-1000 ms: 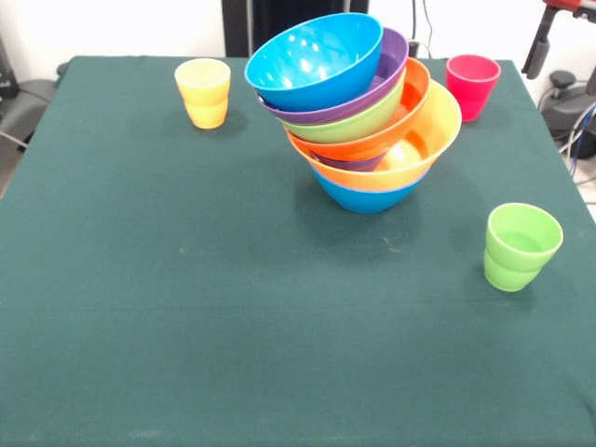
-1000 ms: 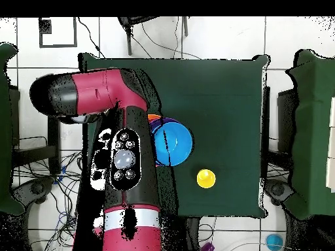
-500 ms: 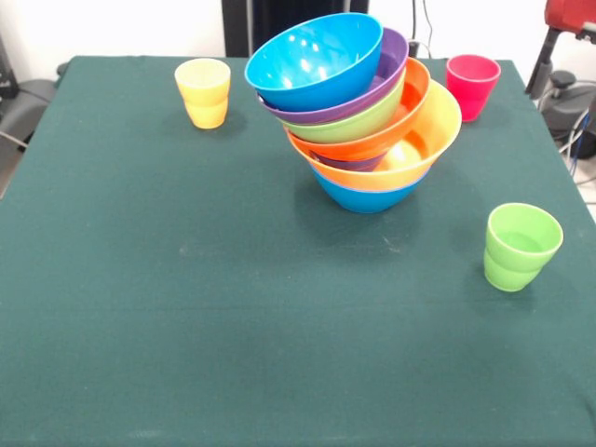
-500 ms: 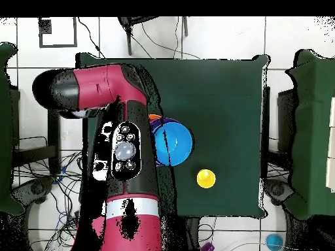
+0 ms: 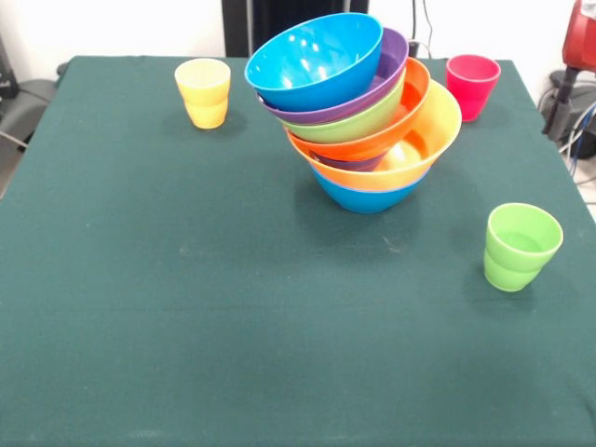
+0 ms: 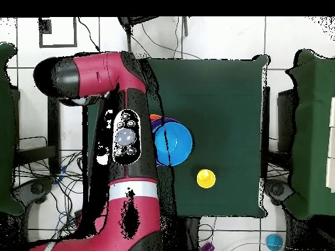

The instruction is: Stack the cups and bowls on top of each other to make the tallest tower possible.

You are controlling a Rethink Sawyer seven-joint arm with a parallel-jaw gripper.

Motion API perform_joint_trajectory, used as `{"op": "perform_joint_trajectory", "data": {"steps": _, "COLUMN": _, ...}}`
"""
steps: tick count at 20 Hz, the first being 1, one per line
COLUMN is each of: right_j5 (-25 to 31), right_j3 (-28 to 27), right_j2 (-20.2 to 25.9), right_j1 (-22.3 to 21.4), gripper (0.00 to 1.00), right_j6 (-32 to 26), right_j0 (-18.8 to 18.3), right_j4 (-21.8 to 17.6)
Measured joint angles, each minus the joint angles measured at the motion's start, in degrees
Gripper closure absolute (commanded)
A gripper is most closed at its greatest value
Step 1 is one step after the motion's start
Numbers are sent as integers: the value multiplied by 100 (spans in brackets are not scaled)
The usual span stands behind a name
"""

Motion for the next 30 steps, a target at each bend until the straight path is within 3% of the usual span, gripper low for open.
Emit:
{"op": "perform_joint_trajectory", "data": {"steps": 13, "right_j5": 51, "right_j3": -799, "right_j2": 2, "right_j1": 538, "gripper": 0, "right_j6": 0, "right_j0": -15, "right_j4": 190}}
{"op": "perform_joint_trajectory", "data": {"steps": 23, "right_j5": 51, "right_j3": -817, "right_j2": 12, "right_j1": 657, "gripper": 0, "right_j6": 0, "right_j0": -208, "right_j4": 198}}
{"op": "perform_joint_trajectory", "data": {"steps": 30, "right_j5": 51, "right_j3": -784, "right_j2": 12, "right_j1": 512, "gripper": 0, "right_j6": 0, "right_j0": -468, "right_j4": 198}}
